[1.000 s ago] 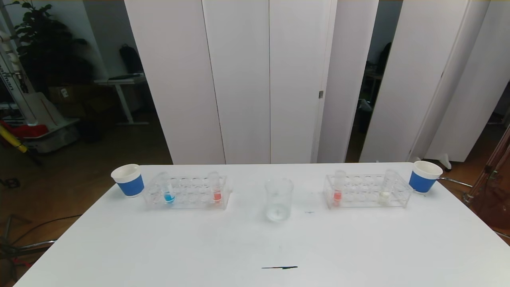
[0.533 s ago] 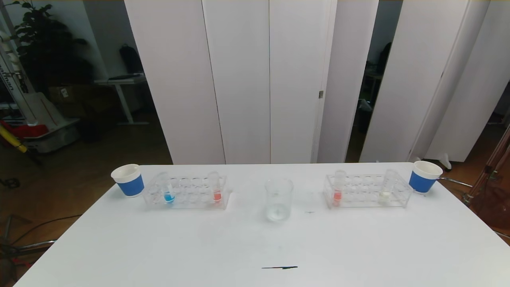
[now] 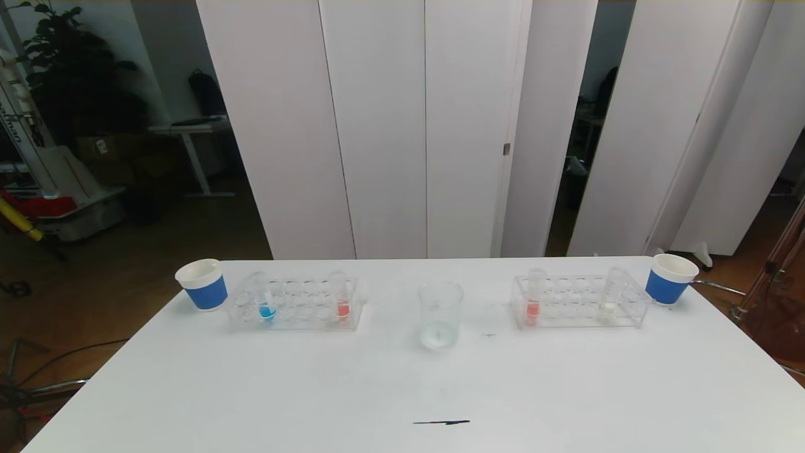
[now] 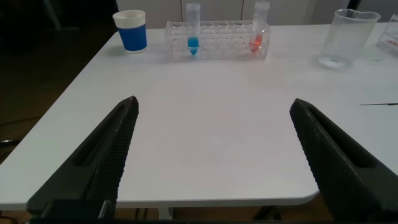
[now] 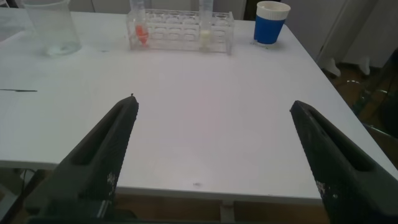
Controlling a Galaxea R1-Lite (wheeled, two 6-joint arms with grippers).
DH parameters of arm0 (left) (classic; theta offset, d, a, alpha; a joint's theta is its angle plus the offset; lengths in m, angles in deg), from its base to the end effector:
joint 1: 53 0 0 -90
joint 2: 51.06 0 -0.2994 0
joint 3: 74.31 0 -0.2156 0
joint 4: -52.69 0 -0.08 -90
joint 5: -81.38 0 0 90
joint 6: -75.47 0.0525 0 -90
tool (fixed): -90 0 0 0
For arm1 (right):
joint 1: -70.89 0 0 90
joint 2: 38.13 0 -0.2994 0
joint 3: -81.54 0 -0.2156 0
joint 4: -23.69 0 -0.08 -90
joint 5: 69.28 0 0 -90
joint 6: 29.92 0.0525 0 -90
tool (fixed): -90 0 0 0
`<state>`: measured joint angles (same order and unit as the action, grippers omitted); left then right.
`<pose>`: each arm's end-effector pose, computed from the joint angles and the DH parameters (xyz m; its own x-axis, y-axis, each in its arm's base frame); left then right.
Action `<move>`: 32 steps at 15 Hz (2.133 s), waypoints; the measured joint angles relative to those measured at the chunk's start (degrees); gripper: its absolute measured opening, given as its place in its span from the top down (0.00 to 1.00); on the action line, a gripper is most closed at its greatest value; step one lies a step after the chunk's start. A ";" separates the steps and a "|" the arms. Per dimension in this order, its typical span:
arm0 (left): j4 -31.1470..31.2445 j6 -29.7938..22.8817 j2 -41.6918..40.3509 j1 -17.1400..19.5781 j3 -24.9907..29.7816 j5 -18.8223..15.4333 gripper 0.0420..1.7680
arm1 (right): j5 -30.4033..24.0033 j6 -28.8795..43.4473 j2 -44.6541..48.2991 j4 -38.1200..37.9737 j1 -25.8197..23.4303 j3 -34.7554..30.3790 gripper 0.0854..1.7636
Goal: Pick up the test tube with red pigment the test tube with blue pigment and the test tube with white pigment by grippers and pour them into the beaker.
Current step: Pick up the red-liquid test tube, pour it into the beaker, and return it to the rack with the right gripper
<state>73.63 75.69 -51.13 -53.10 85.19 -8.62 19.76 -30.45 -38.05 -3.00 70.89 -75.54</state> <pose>0.0350 -0.0001 0.0745 1.0000 -0.0017 -0.0065 0.0018 1.0000 0.0038 0.0313 0.0009 0.0753 0.9978 0.0168 -0.0643 -0.0173 0.9998 -0.0082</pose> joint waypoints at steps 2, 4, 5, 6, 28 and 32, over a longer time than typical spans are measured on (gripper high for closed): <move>0.00 0.00 0.00 0.00 0.00 0.00 0.01 | 0.02 0.01 0.00 0.02 0.00 -0.04 0.01; 0.00 0.00 0.00 0.00 0.00 0.00 0.01 | 0.02 -0.02 0.00 0.09 0.00 -0.04 0.01; 0.00 -0.01 0.00 0.00 0.00 0.00 0.01 | 0.04 0.00 0.00 0.07 0.00 -0.04 0.01; 0.00 0.00 0.00 0.00 0.00 0.00 0.01 | 0.02 0.01 0.00 0.07 0.00 -0.04 0.01; 0.00 0.00 0.00 0.00 0.00 0.00 0.01 | 0.12 -0.33 -10.09 -0.78 -0.29 15.26 0.01; 0.00 0.00 0.00 0.00 0.00 0.00 0.01 | 0.26 -0.16 -22.24 -0.06 -0.35 27.33 0.01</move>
<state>73.63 75.69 -51.13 -53.10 85.19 -8.62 20.01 -30.60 -60.29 -3.06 70.53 -48.21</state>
